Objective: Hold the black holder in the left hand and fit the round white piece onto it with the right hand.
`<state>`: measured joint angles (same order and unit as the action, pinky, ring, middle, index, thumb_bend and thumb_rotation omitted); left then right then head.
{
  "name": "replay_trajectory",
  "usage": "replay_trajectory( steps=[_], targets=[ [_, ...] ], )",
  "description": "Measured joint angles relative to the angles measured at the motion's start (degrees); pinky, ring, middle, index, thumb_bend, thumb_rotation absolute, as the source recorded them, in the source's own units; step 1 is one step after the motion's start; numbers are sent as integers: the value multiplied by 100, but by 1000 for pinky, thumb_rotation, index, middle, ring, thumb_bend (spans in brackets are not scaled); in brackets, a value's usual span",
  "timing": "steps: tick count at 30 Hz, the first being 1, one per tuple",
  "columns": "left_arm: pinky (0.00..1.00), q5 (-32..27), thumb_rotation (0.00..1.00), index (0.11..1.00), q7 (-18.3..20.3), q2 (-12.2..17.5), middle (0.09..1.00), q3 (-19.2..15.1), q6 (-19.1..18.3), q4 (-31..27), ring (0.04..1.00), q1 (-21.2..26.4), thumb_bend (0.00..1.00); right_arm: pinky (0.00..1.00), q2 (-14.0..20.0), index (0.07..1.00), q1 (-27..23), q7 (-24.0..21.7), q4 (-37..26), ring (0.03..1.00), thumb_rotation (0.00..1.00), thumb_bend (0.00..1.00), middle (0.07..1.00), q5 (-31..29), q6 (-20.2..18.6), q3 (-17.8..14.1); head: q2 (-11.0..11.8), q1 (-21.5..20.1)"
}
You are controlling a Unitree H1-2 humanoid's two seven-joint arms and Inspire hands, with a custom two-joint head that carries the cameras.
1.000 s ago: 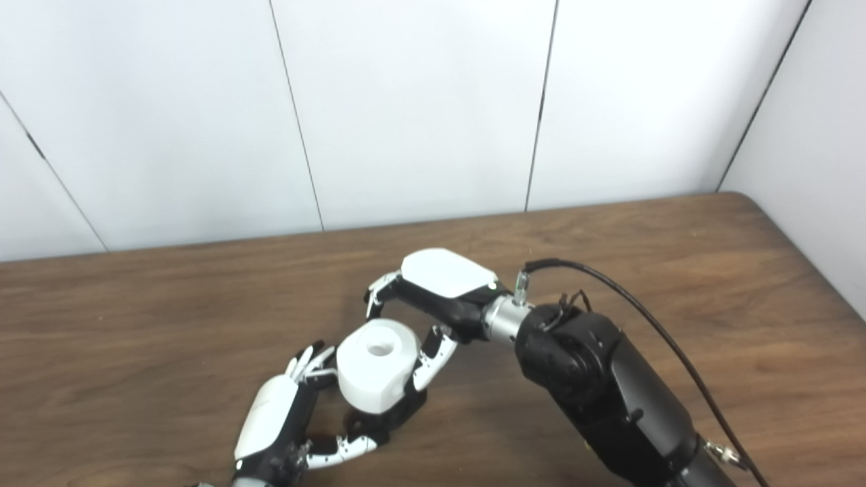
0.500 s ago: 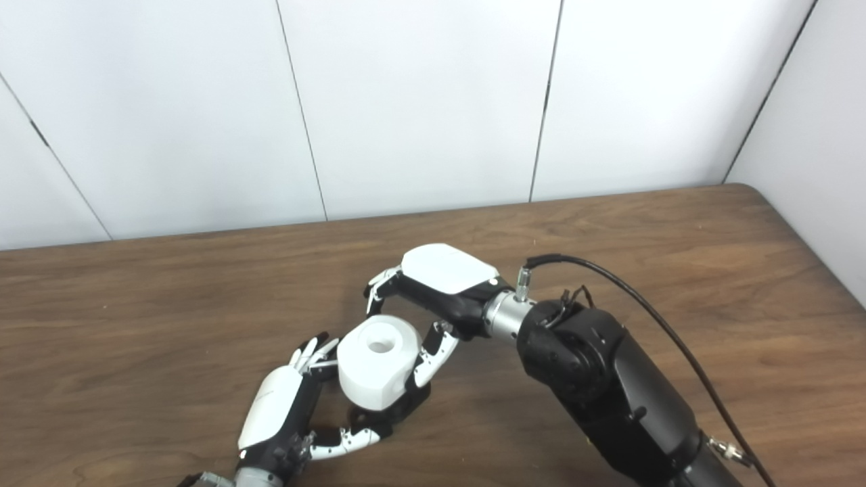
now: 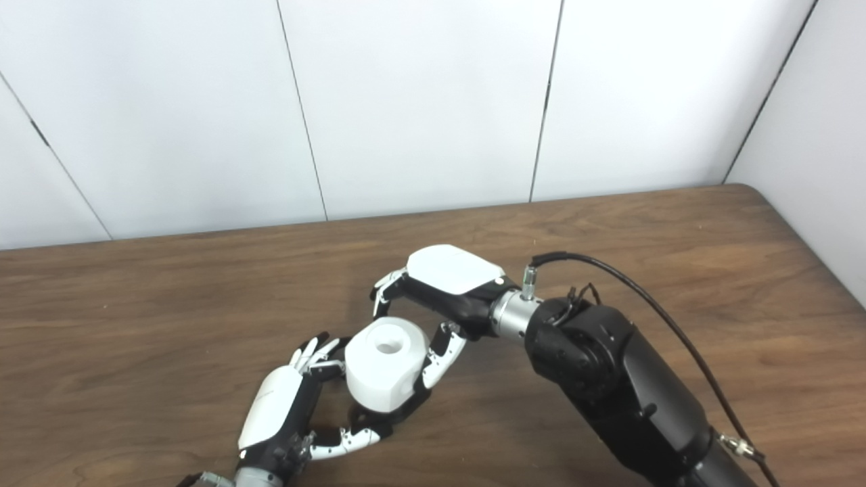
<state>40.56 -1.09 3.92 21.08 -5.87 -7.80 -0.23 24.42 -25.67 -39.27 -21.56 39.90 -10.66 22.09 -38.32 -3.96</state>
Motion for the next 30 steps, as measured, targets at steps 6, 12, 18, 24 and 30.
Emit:
replay_trajectory(
  steps=[6, 12, 18, 24, 30],
  targets=[
    [1000, -39, 44, 479, -1, -7, 909, -3, 2, 0, 1000, -1, 520, 858, 91, 483, 12, -141, 1, 845, 134, 494, 813, 7, -4, -24, 26, -96],
    [1000, -43, 44, 479, 0, -6, 907, -2, 9, 0, 1000, -1, 520, 855, 93, 482, 12, -143, 1, 843, 134, 493, 807, 8, 0, -53, 26, -105],
    [1000, -48, 44, 479, -1, -8, 907, -4, 8, 0, 1000, -1, 520, 859, 93, 484, 13, -143, 2, 846, 134, 494, 813, -7, 3, -58, 26, -97],
    [1000, -54, 44, 479, -3, -8, 908, -3, 8, 0, 1000, -1, 520, 860, 77, 488, 27, -142, 2, 850, 137, 497, 814, -2, -1, -56, 44, -88],
    [1000, -53, 44, 479, -7, -8, 906, -3, 8, 1, 1000, -1, 520, 920, 19, 644, 92, -156, 2, 902, 364, 883, 872, -48, -171, -104, 53, -88]
  ],
)
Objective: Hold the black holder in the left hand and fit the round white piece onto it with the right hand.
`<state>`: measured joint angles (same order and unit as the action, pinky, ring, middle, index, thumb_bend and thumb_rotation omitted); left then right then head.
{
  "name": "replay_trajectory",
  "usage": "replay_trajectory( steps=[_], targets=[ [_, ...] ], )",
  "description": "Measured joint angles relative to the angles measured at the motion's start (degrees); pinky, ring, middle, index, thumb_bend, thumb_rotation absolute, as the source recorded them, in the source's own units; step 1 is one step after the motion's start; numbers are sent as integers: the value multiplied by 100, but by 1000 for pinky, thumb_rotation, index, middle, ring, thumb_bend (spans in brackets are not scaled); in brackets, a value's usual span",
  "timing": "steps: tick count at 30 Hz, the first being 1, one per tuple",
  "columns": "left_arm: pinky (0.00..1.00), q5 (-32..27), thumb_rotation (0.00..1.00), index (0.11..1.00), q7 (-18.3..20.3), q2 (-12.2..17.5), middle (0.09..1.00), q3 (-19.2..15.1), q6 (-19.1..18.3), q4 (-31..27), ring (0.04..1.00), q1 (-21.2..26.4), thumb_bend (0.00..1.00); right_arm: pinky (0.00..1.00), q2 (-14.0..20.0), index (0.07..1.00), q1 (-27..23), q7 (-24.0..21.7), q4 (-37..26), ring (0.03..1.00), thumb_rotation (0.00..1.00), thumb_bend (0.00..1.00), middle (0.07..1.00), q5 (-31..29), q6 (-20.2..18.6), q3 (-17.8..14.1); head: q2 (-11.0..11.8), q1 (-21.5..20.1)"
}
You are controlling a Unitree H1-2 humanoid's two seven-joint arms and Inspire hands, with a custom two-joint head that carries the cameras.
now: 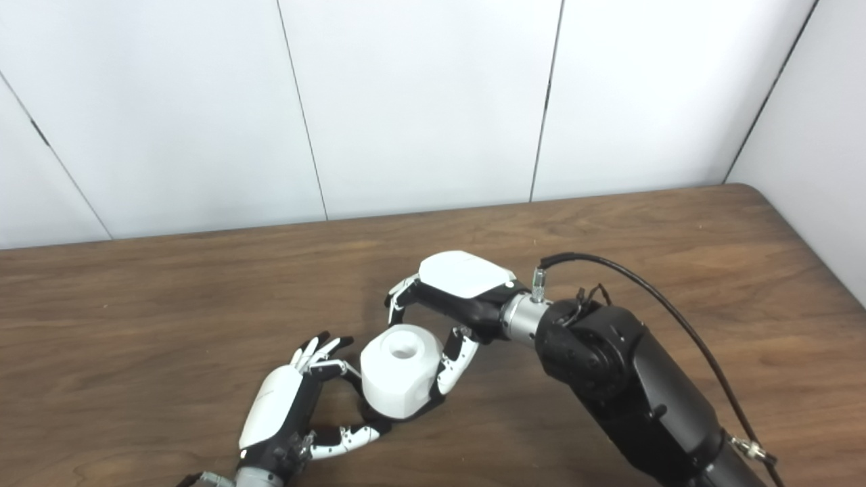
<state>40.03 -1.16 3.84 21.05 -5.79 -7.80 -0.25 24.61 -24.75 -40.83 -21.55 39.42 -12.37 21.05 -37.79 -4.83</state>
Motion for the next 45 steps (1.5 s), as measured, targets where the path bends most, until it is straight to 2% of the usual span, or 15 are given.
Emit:
replay_trajectory(
  steps=[2, 3, 7, 14, 29, 34, 35, 37, 40, 43, 45],
  targets=[
    [1000, 0, 44, 479, 0, 0, 906, -1, 1, 0, 1000, 0, 520, 936, -4, 694, 7, -81, -1, 919, 426, 977, 898, -19, -121, -13, 0, 9],
    [1000, 0, 44, 479, -1, -1, 906, -1, 1, 0, 1000, 0, 520, 943, -11, 711, 12, -122, -3, 926, 433, 989, 908, -42, -166, -12, 0, 9],
    [1000, 0, 44, 479, 0, -3, 906, -1, -4, 0, 1000, 1, 520, 968, -35, 776, 14, -220, -13, 952, 474, 1000, 946, -109, -296, -8, 0, 9],
    [1000, 0, 44, 479, 1, -4, 907, -3, -8, 0, 1000, 1, 520, 999, -33, 896, 13, -327, -90, 999, 487, 1000, 999, -209, -355, -7, 9, 0],
    [1000, -41, 44, 479, -18, -3, 905, -74, 108, 101, 1000, 25, 520, 1000, -29, 931, 70, -341, -239, 1000, 457, 1000, 1000, -313, -492, -17, 79, -26],
    [1000, -199, 52, 489, 28, -7, 964, -173, 131, 105, 1000, 39, 521, 1000, -28, 975, 212, -276, -238, 1000, 525, 1000, 1000, -541, -524, -232, 193, -61],
    [1000, -229, 44, 577, 61, -7, 984, -198, 130, 103, 1000, 49, 751, 1000, -28, 986, 265, -196, -238, 1000, 540, 1000, 1000, -616, -518, -300, 211, -70],
    [1000, -306, 63, 664, 153, 9, 996, -275, 123, 82, 1000, 74, 888, 1000, -29, 996, 371, -49, -232, 1000, 556, 1000, 1000, -704, -506, -449, 255, -88],
    [1000, -493, 168, 768, 306, 44, 1000, -408, 40, -29, 1000, 97, 964, 1000, -34, 1000, 549, 279, -202, 1000, 588, 1000, 1000, -901, -435, -702, 281, -88],
    [1000, -691, 282, 824, 468, 105, 1000, -538, -10, -101, 1000, 124, 995, 1000, -40, 1000, 719, 581, -165, 1000, 623, 1000, 1000, -1133, -324, -933, 325, -105],
    [1000, -872, 320, 839, 559, 165, 1000, -649, -16, -138, 1000, 133, 1000, 1000, -52, 1000, 781, 717, -118, 1000, 630, 1000, 1000, -1300, -287, -1041, 360, -114]
  ],
)
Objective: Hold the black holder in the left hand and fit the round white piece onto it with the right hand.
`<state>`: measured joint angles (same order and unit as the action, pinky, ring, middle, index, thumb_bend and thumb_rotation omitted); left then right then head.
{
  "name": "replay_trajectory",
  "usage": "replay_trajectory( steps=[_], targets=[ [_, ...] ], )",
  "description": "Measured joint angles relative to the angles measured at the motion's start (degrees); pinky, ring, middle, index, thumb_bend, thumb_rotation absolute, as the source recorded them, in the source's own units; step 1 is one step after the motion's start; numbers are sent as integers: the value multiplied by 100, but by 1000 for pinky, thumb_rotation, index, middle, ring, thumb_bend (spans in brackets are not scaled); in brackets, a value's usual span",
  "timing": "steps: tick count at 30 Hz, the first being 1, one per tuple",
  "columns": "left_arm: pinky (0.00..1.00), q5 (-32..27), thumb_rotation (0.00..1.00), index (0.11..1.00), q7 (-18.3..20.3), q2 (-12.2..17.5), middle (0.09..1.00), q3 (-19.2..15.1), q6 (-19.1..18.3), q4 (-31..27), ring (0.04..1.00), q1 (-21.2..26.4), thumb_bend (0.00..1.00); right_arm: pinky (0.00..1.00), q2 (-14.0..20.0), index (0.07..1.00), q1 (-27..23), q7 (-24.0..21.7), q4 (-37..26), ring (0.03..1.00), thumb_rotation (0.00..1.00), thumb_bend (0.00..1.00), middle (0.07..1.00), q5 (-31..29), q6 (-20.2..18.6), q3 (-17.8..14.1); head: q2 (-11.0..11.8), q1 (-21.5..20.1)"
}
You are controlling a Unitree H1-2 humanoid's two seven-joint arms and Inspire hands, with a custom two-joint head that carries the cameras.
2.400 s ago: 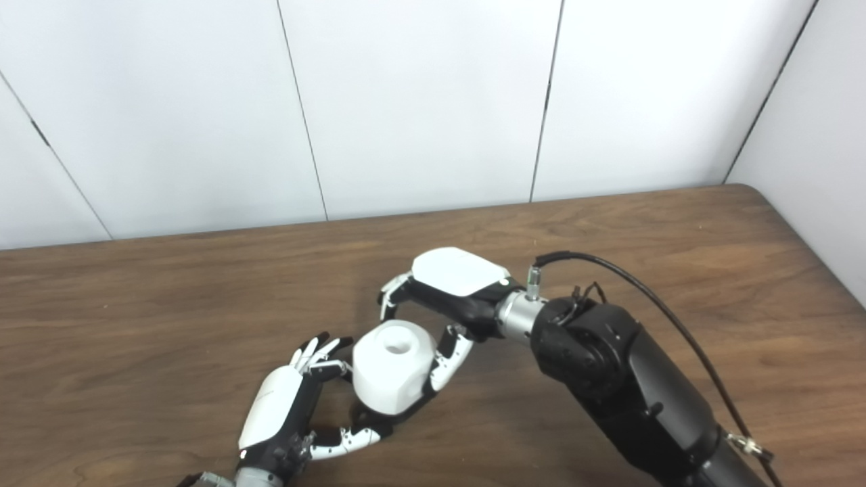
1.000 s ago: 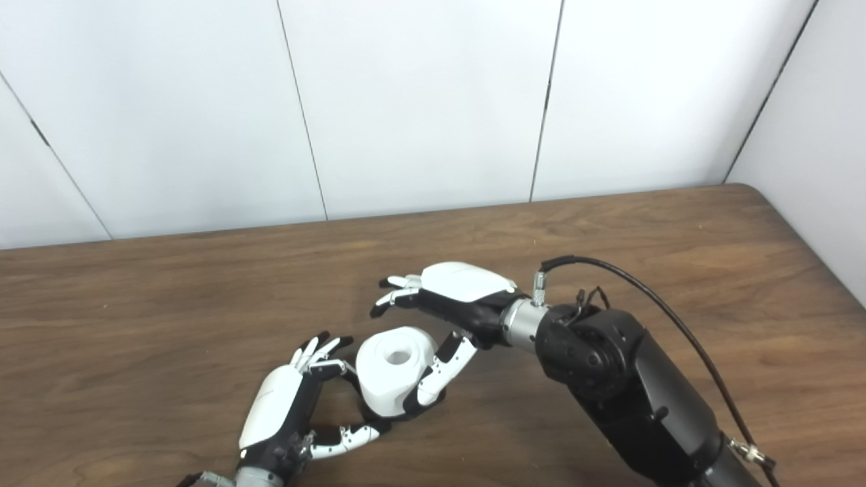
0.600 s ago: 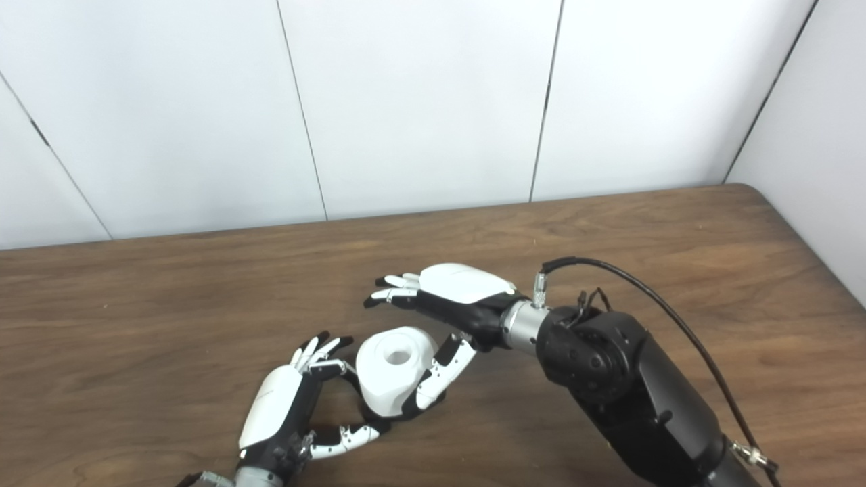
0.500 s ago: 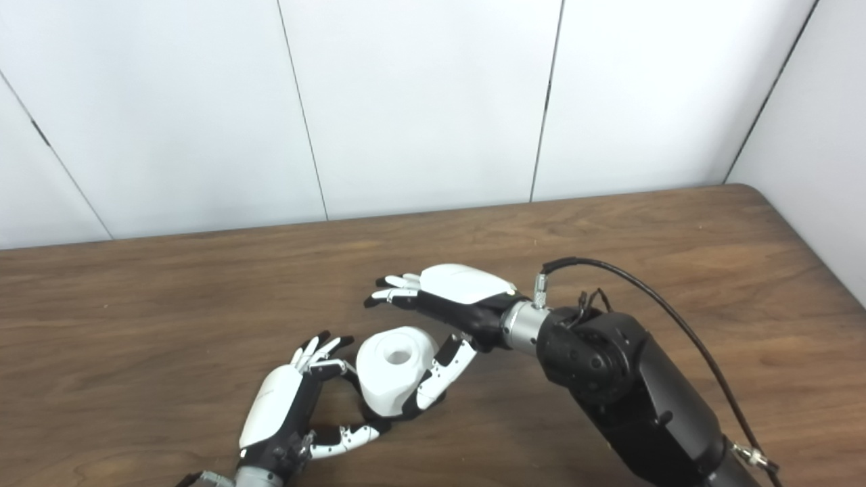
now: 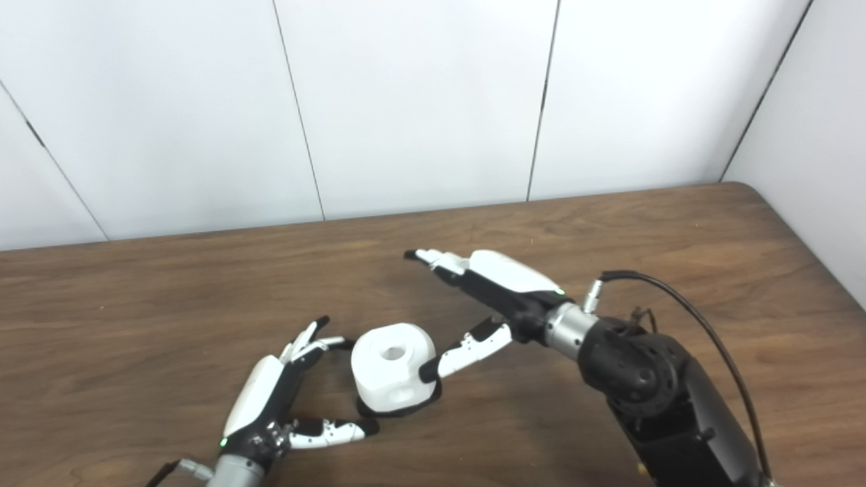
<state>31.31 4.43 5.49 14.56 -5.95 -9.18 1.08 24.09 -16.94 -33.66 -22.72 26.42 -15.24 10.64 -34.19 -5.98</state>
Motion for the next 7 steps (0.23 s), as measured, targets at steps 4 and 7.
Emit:
replay_trajectory(
  steps=[4, 7],
  targets=[
    [1000, -406, 357, 855, 150, 82, 1000, -215, -26, -144, 1000, 6, 1000, 1000, -33, 1000, 168, 250, 88, 1000, 631, 1000, 1000, -240, 16, -204, 35, 17],
    [1000, -595, 352, 854, 231, 173, 1000, -363, -31, -182, 1000, 2, 1000, 1000, -41, 1000, 348, 492, 88, 1000, 631, 1000, 1000, -322, 51, -335, 44, 26]
  ],
)
